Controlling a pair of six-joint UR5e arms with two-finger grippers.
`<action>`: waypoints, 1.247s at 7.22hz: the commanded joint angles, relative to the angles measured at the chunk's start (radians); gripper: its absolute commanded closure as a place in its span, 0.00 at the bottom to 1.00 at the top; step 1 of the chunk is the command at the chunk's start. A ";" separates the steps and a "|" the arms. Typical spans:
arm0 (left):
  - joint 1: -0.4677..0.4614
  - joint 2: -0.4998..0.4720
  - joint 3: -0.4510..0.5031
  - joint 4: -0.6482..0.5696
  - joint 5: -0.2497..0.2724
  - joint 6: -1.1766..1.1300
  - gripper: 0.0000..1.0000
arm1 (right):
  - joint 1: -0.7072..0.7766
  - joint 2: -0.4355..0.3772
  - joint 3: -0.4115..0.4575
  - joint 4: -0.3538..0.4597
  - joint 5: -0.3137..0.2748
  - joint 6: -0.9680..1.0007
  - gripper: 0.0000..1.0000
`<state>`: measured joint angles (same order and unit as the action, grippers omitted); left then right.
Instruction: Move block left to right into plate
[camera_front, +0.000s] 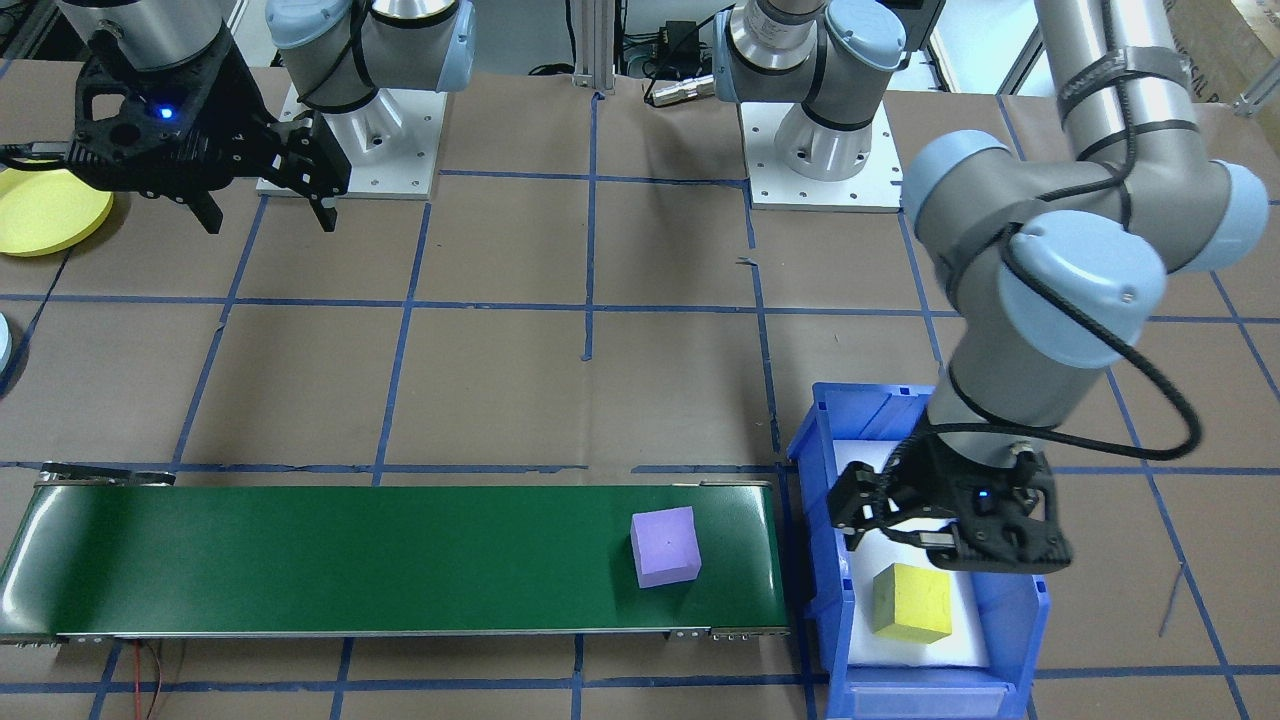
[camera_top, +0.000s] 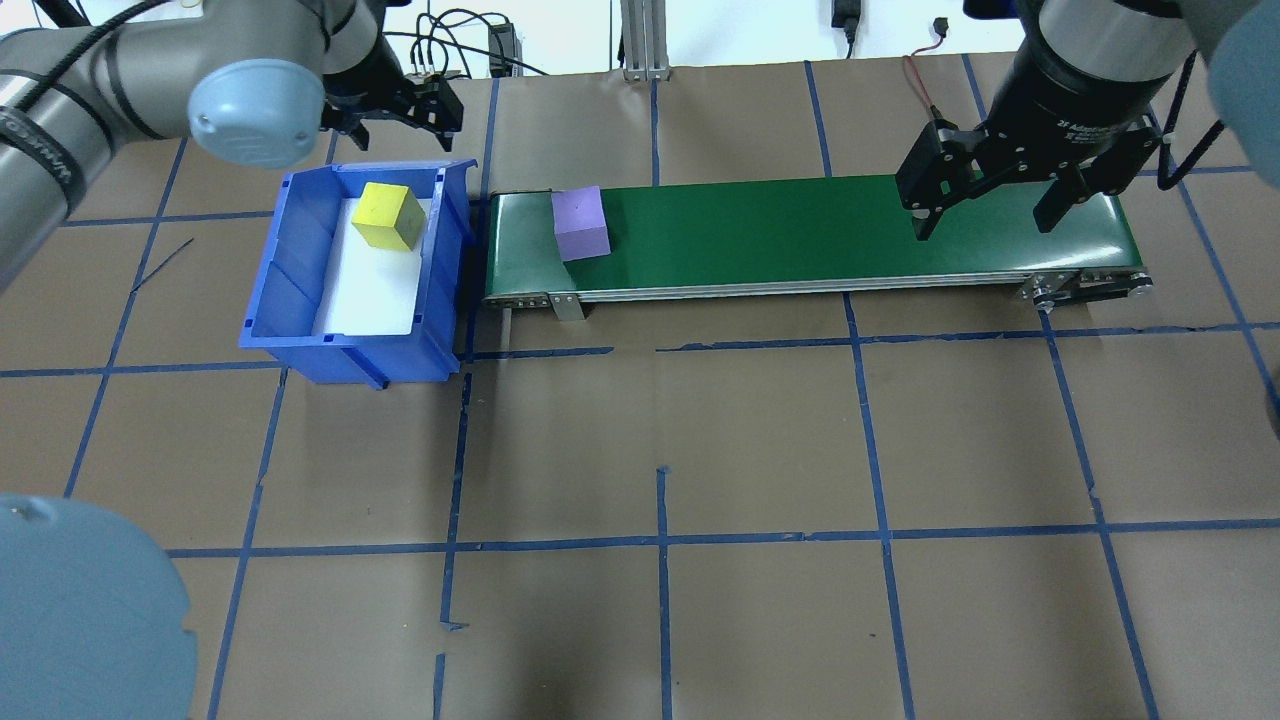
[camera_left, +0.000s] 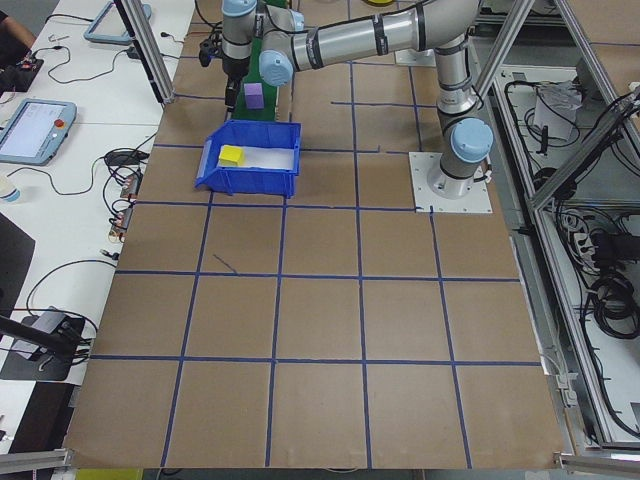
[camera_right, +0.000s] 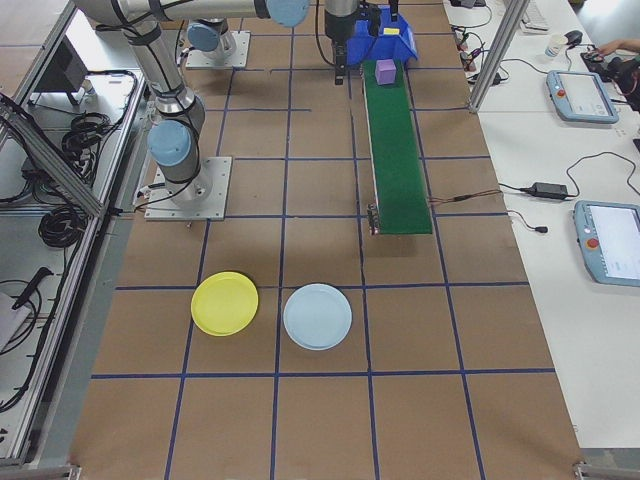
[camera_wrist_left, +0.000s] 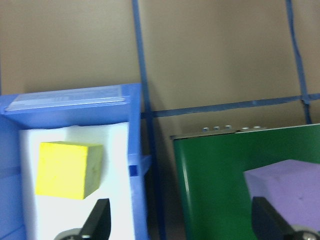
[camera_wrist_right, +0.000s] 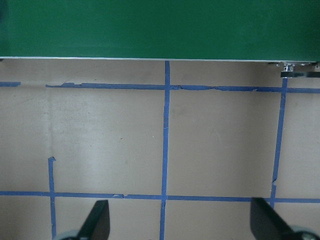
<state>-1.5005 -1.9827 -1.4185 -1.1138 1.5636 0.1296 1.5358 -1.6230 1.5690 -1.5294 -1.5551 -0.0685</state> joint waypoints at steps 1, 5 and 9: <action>0.062 -0.051 0.003 0.033 -0.013 0.085 0.00 | 0.001 0.000 0.000 0.000 0.001 -0.001 0.00; 0.063 -0.206 -0.014 0.147 -0.013 0.123 0.00 | 0.001 0.000 0.002 0.000 0.000 -0.001 0.00; 0.063 -0.216 -0.062 0.208 -0.013 0.148 0.55 | 0.001 0.000 0.002 0.000 -0.002 -0.001 0.00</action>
<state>-1.4373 -2.1981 -1.4639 -0.9404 1.5492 0.2590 1.5370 -1.6230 1.5708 -1.5294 -1.5558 -0.0680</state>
